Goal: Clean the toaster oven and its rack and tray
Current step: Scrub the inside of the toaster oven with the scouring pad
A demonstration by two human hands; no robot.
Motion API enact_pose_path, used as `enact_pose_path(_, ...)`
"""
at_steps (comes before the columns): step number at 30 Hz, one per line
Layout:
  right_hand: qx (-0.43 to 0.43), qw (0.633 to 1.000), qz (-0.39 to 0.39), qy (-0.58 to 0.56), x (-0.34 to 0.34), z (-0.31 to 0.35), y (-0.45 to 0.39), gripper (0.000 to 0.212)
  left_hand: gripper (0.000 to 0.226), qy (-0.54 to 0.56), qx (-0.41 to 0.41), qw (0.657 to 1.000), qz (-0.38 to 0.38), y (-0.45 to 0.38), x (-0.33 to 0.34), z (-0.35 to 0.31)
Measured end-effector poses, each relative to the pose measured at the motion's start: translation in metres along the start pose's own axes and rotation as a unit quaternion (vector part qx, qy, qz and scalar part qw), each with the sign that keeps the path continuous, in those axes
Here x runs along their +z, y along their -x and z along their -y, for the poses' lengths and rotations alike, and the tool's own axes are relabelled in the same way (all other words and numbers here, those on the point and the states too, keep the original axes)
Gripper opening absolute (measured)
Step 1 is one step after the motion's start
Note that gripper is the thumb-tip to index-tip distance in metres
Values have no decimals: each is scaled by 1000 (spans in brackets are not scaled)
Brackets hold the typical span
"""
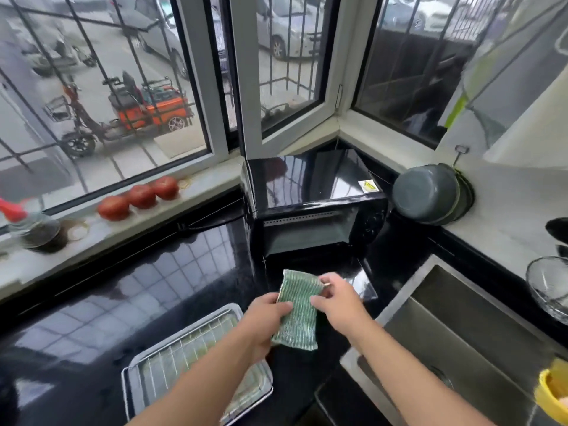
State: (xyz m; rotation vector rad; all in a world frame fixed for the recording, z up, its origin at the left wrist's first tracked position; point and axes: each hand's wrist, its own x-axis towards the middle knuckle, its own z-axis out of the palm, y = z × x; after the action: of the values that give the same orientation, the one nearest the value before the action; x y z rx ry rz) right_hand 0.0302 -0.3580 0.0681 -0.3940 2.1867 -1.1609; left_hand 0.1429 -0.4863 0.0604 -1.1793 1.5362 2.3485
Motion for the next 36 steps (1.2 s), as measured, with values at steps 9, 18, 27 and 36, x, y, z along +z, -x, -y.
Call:
enact_pose_path(9,-49,991,-91,82,17,-1,-167,38,35,-406,63,867,-283,-106,-8,17)
enact_pose_path(18,-50,996,-42,-60,-15,-25,-164,28,73,15,-40,977,-209,-111,6,22)
enact_pose_path(27,-14,988,-79,-130,-31,-53,-95,24,75,6,-44,971,-233,-83,21,60)
enact_pose_path(36,-38,975,-142,-166,-37,-75,-41,22,69,-164,58,946,-274,-73,15,103)
